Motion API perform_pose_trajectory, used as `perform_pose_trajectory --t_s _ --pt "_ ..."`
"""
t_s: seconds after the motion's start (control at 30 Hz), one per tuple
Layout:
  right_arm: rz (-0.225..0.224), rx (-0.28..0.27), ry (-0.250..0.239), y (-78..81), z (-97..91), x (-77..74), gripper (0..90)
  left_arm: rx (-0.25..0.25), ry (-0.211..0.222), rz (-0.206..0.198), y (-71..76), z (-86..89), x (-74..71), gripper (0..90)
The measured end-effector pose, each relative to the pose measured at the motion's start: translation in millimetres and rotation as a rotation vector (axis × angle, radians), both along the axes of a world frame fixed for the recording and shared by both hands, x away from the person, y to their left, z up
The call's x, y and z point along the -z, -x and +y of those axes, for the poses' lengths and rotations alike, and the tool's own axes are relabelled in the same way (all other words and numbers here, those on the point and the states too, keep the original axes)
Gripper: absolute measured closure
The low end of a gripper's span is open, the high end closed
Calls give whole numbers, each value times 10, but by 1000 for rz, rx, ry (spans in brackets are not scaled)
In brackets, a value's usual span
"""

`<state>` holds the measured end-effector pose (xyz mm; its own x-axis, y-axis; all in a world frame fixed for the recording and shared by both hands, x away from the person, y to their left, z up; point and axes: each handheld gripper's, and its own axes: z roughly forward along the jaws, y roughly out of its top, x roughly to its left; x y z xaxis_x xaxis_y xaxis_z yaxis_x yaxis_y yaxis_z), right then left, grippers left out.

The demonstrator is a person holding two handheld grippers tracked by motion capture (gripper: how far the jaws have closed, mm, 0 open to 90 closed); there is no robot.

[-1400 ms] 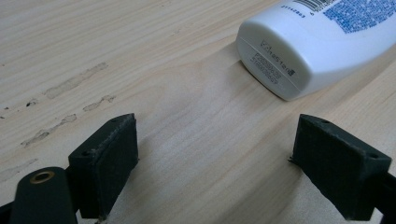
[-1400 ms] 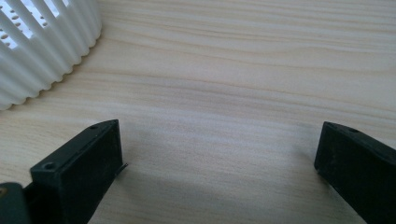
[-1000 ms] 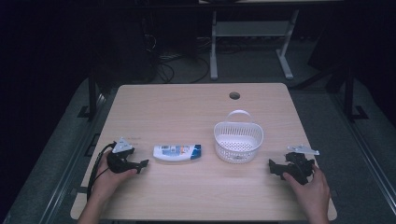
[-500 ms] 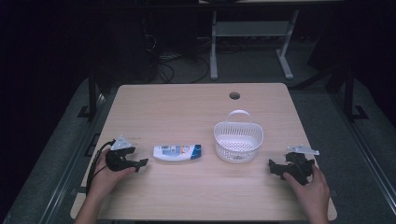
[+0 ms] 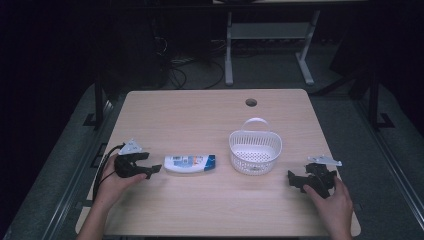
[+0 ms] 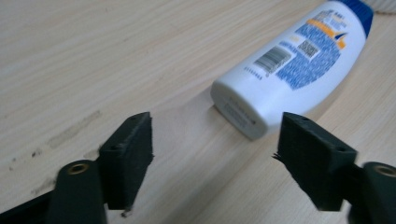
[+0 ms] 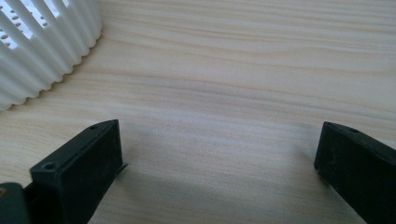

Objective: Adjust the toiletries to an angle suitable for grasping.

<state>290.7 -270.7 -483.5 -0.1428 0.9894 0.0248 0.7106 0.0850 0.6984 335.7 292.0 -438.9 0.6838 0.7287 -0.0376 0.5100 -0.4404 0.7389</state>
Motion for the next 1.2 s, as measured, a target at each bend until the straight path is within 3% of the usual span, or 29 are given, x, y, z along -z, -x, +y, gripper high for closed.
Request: perform_pose_trajectory --t_s 0.07,0.3,0.43,0.47,0.63,0.73,1.0,1.2 --pt "0 1 0 0 0 0 4 2 4 -1 -14 -6 -17 313" --pt "0 0 0 0 0 0 4 33 25 -9 -39 -22 -63 510" --pt "0 0 0 0 0 0 4 49 33 -12 -69 -31 -114 652" --pt "0 0 0 0 0 0 4 55 53 -5 -85 -44 -141 690" --pt "0 0 0 0 0 0 4 67 58 17 -151 -94 -193 896" --pt "0 0 0 0 0 0 4 82 30 11 -195 -139 -220 900" --pt "0 0 0 0 0 0 4 91 25 14 -354 -262 -249 900" --pt "0 0 0 0 0 0 4 101 24 15 -440 -322 -194 900"
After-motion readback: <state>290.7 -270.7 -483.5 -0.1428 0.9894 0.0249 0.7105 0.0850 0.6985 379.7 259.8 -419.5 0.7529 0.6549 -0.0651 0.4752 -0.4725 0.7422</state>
